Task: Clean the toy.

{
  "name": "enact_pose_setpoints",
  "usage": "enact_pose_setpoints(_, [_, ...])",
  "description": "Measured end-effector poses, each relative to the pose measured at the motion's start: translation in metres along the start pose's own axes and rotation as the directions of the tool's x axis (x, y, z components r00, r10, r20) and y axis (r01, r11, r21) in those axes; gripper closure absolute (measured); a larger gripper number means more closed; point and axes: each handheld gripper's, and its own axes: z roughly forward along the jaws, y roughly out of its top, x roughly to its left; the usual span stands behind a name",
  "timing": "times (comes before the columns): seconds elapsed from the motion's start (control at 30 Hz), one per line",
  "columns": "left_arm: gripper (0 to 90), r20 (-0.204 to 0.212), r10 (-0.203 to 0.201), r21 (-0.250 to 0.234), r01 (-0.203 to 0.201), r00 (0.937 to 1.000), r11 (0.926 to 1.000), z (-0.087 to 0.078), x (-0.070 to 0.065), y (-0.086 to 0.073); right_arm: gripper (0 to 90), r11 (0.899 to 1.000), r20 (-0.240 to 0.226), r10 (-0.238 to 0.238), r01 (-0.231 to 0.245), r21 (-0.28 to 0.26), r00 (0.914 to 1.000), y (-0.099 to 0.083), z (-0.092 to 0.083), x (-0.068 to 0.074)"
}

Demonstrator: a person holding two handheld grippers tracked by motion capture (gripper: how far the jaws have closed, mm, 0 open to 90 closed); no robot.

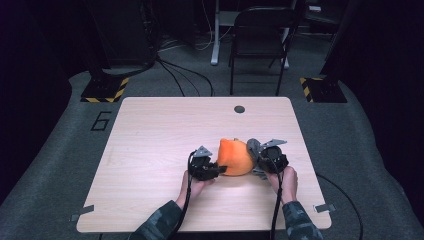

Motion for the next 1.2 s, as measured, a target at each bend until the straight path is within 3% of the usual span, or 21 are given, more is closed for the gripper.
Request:
enact_pose_setpoints(0.1, [71.5, -0.001, -0.004, -0.002, 0.004, 1.0000, 1.0000, 0.000, 0.000, 0.000, 72.3, 1.000, 0.005, 0.003, -0.003, 0.030, 1.0000, -0.003, 0.004, -0.004])
enact_pose_setpoints(0.17, [71.1, -0.002, -0.004, -0.007, 0.004, 1.0000, 1.0000, 0.000, 0.001, 0.000, 72.5, 1.000, 0.025, 0.008, -0.008, 0.004, 0.9997, 0.002, -0.009, -0.006])
enact_pose_setpoints(0.23, [70.9, -0.002, -0.004, -0.007, 0.004, 1.0000, 1.0000, 0.000, 0.001, 0.000, 72.6, 0.998, 0.025, 0.013, -0.012, -0.058, 0.9996, 0.011, -0.027, -0.001])
enact_pose_setpoints(0.3, [70.5, -0.002, -0.005, -0.005, 0.005, 1.0000, 1.0000, 0.000, 0.000, 0.000, 72.6, 0.992, -0.002, -0.005, 0.005, -0.129, 1.0000, 0.019, -0.045, 0.007])
enact_pose_setpoints(0.37, [70.2, -0.002, -0.006, -0.005, 0.006, 1.0000, 1.0000, 0.000, 0.000, 0.000, 72.7, 0.987, -0.045, -0.033, 0.025, -0.157, 0.9984, 0.025, -0.054, 0.017])
enact_pose_setpoints(0.43, [70.0, -0.002, -0.005, -0.004, 0.005, 1.0000, 1.0000, 0.000, 0.001, 0.000, 72.9, 0.987, -0.053, -0.079, 0.071, -0.141, 0.9955, 0.026, -0.049, 0.029])
enact_pose_setpoints(0.5, [69.1, -0.001, -0.004, -0.001, 0.004, 1.0000, 1.0000, 0.001, 0.001, -0.001, 73.8, 0.991, -0.048, -0.094, 0.089, -0.101, 0.9944, 0.023, -0.037, 0.036])
enact_pose_setpoints(0.63, [65.7, -0.006, 0.015, 0.001, -0.015, 0.9999, 0.9999, 0.002, 0.001, 0.000, 74.6, 0.991, -0.040, -0.084, 0.080, -0.106, 0.9957, 0.018, -0.027, 0.035])
enact_pose_setpoints(0.9, [38.9, 0.014, 0.048, 0.001, -0.048, 0.9988, 0.9988, -0.002, 0.005, 0.005, 74.8, 0.992, -0.037, -0.082, 0.078, -0.098, 0.9960, 0.016, -0.023, 0.031])
enact_pose_setpoints(1.13, [27.1, 0.005, 0.127, -0.003, -0.127, 0.9918, 0.9919, -0.011, 0.010, 0.008, 74.8, 0.992, -0.041, -0.083, 0.078, -0.101, 0.9957, 0.015, -0.022, 0.028])
enact_pose_setpoints(1.17, [26.3, -0.014, 0.175, 0.003, -0.175, 0.9845, 0.9846, -0.012, 0.011, 0.008, 74.8, 0.992, -0.041, -0.083, 0.079, -0.101, 0.9957, 0.015, -0.022, 0.029])
enact_pose_setpoints(1.2, [25.4, -0.010, 0.187, 0.007, -0.187, 0.9822, 0.9823, -0.012, 0.013, 0.008, 74.8, 0.993, -0.044, -0.076, 0.071, -0.098, 0.9962, 0.015, -0.022, 0.029])
